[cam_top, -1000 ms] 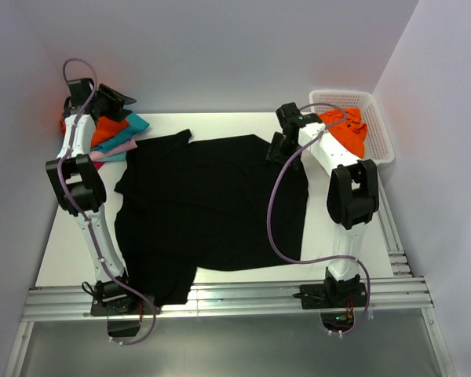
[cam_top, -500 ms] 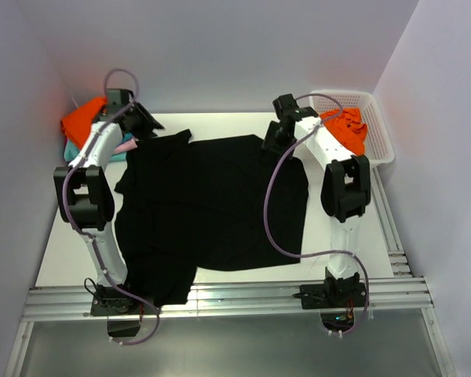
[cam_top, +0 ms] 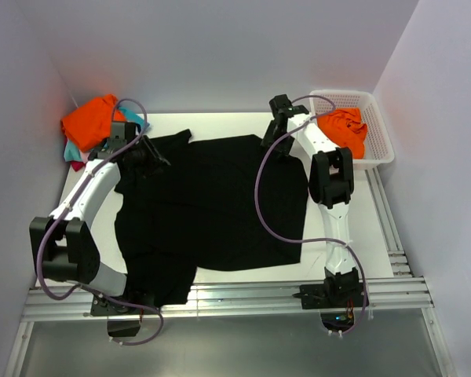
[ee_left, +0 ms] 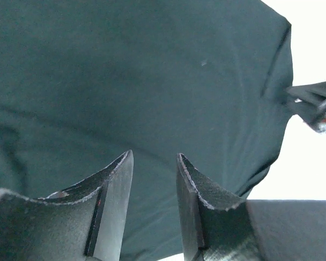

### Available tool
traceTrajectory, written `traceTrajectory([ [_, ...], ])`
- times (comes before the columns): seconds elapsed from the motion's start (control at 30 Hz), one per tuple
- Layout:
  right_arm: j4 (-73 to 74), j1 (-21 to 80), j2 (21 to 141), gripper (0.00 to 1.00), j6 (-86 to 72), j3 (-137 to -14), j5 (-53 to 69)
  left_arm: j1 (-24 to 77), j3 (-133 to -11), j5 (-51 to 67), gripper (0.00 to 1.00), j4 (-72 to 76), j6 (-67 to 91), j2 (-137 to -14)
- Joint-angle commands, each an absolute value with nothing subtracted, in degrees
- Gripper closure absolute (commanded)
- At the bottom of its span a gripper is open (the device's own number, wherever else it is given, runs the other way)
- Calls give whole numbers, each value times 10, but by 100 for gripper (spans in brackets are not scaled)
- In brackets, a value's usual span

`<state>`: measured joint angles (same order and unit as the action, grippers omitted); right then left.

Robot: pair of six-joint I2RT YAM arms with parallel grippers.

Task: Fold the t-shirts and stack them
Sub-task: Flatten out the tshirt

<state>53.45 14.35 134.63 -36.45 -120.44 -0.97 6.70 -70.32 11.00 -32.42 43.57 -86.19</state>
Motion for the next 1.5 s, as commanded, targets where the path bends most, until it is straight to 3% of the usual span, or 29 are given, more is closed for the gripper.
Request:
traceTrajectory([
  [0.0,536,128,1336,38,-389,-1200,-54,69,-665,92,57,-336,413,-832],
  [0.63,526,111,1404,40,-413,-1245,-46,69,-626,92,59,-334,409,-833],
  [0.8,522,107,1410,65,-417,-1256,-33,69,-617,92,59,-335,411,-837],
  [0.97,519,99,1398,81,-424,-1245,-19,69,-605,94,59,-327,418,-836],
  [1.27,526,84,1396,81,-424,-1256,-5,70,-595,98,59,-316,426,-847],
  [1.47,526,79,1394,71,-420,-1259,-3,74,-593,96,60,-316,430,-851],
])
